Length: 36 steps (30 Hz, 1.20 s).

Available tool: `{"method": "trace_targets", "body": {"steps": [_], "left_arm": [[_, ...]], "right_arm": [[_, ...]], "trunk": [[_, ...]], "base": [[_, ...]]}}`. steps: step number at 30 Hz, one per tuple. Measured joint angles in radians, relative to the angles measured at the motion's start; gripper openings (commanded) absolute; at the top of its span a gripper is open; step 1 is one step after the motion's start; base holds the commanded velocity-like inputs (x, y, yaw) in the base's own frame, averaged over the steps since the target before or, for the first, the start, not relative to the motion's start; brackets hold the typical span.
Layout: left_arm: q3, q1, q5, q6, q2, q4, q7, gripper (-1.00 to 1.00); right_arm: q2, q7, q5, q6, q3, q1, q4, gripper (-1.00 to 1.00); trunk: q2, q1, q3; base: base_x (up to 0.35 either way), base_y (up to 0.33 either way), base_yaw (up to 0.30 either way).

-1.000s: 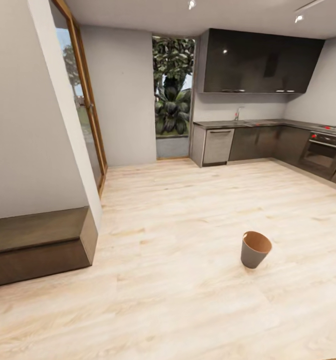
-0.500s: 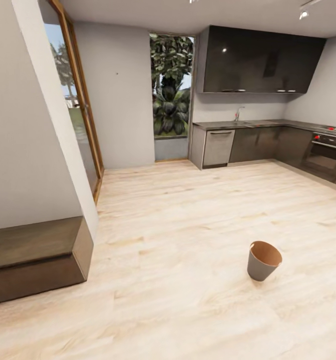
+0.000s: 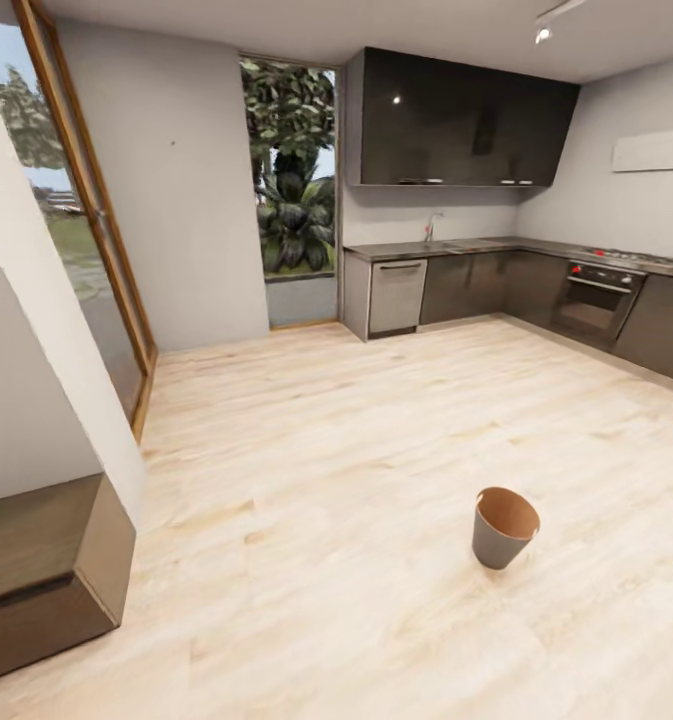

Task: Put the three can of soda from the living room inside the tash can in the kitchen.

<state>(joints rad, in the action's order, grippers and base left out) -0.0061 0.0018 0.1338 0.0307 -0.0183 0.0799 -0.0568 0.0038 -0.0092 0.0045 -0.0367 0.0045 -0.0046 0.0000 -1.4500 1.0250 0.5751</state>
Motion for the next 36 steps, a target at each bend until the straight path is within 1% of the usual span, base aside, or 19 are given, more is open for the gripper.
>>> {"method": "trace_targets", "body": {"steps": [36], "left_arm": [[0.000,0.000,0.000,-0.008,0.000,0.001,0.000,1.00]], "right_arm": [[0.000,0.000,0.000,0.000,-0.003,0.000,0.000,1.00]], "trunk": [[0.000,0.000,0.000]], "base": [[0.336,0.082,-0.277]]}}
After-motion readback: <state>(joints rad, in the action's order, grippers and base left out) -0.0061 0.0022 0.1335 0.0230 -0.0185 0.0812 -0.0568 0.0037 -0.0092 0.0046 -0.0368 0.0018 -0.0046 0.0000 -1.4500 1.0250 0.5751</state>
